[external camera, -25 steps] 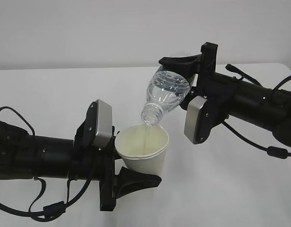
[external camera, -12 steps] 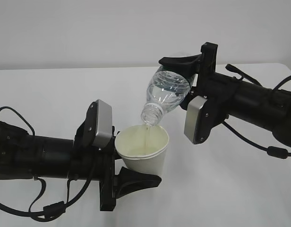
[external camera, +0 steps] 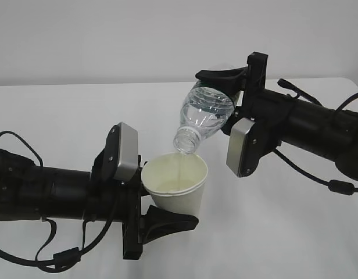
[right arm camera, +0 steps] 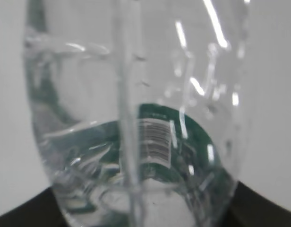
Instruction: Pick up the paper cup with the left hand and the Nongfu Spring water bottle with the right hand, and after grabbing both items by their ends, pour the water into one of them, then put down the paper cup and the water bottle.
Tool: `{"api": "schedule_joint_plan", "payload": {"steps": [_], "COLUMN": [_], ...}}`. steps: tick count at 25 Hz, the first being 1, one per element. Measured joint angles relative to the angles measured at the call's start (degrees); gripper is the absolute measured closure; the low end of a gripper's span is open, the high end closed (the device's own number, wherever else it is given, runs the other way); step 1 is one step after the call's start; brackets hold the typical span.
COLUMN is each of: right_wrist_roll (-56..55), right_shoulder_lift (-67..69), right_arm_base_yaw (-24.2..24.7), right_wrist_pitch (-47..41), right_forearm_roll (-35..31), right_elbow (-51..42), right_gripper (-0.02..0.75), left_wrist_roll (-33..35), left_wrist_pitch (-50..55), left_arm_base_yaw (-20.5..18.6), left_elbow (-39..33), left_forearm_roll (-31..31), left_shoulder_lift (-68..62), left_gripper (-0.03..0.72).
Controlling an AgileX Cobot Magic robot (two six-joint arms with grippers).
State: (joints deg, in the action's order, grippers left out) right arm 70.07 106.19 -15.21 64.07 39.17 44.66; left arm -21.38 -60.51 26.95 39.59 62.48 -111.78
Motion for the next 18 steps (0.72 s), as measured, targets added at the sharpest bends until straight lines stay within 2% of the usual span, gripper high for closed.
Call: {"api": "schedule_joint_plan", "payload": {"steps": [18], "right_wrist_roll": [0.0], "right_shoulder_lift": [0.0], "right_arm_base_yaw": [0.0], "right_wrist_pitch": [0.0], "right_forearm_roll": [0.0], "right_elbow": [0.0], "right_gripper": [0.327], "left_wrist_roll": [0.0], "left_wrist_pitch": [0.1], "left_arm_base_yaw": [0.0], "left_elbow": [0.0], "left_forearm_roll": [0.0], "left_shoulder_lift": [0.0], "left_gripper": [0.253]}}
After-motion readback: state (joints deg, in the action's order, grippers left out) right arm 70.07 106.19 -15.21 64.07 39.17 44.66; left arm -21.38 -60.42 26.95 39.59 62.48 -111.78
